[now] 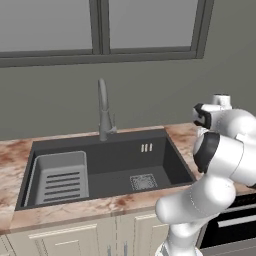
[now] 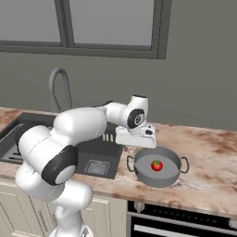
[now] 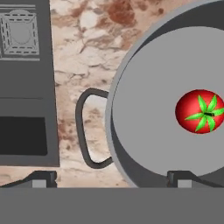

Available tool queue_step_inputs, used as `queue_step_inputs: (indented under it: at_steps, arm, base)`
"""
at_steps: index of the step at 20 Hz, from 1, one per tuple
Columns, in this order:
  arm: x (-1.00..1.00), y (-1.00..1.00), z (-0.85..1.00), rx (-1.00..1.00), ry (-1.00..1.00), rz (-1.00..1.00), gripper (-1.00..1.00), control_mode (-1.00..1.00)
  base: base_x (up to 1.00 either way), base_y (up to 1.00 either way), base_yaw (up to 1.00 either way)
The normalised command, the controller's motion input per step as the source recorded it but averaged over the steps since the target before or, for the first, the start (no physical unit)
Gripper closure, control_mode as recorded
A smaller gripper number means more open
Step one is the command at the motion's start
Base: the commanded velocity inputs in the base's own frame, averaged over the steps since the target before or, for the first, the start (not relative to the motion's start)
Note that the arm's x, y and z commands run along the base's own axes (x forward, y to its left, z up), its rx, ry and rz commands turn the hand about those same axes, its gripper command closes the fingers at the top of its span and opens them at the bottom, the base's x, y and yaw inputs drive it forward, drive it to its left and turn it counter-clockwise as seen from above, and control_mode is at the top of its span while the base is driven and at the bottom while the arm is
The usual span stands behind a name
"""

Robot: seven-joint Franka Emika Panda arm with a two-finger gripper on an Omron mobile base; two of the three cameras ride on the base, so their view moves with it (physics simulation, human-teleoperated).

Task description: Dump the tomato from the pot into the sink. Then turn on the water and wash the tomato. Then turn off the water and put the tomato back in the pot.

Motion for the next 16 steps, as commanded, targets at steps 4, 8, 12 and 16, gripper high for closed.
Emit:
queue_step_inputs:
  at_steps: [4, 8, 12, 16]
  arm:
    - [0.00, 0.00, -0.38, 0.00, 0.00, 0.04, -1.00, -1.00]
    - [0.00, 0.00, -0.34, 0.00, 0.00, 0.04, -1.00, -1.00]
    - [0.02, 0.00, -0.32, 0.00, 0.00, 0.05, -1.00, -1.00]
    - [0.16, 0.00, -0.31, 0.00, 0.00, 0.06, -1.00, -1.00]
  base:
    - [0.00, 0.00, 0.00]
    - [0.00, 0.00, 0.00]
    - [0.00, 0.00, 0.00]
    - [0.00, 0.00, 0.00]
